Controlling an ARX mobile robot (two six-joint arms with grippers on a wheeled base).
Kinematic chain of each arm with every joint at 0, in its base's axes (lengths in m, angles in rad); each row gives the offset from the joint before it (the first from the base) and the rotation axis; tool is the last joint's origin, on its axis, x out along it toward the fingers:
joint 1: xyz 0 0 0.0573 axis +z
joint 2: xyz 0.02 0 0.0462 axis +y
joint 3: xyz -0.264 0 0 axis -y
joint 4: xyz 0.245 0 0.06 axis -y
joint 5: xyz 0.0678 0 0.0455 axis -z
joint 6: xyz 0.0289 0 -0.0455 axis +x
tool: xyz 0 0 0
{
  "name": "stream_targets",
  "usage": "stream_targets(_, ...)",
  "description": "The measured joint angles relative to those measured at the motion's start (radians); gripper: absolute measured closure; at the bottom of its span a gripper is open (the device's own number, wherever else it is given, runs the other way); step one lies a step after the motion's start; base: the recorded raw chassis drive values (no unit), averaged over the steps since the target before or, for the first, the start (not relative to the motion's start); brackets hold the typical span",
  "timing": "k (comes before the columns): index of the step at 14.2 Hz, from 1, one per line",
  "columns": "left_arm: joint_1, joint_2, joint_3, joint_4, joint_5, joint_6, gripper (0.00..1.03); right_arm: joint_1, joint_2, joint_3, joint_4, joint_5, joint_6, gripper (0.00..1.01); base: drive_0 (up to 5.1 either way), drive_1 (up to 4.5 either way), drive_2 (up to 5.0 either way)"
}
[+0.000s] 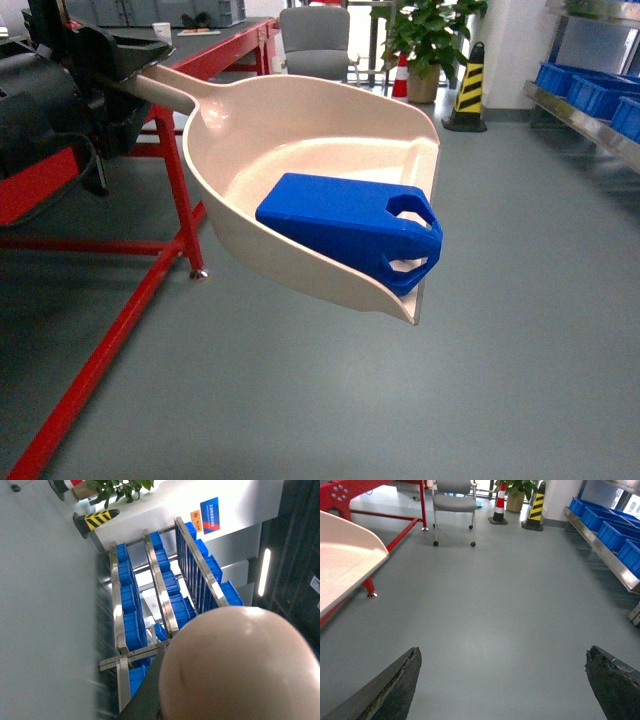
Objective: Place part in tray to right shelf
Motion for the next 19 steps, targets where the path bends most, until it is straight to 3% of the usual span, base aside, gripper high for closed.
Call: stream_targets(19,0.0,0.0,0.0,-0.003,-0.003,0.0,0.89,0.0,0.001,0.0,-0.005,-0.002,0.0,0.03,0.0,4.33,-4.3)
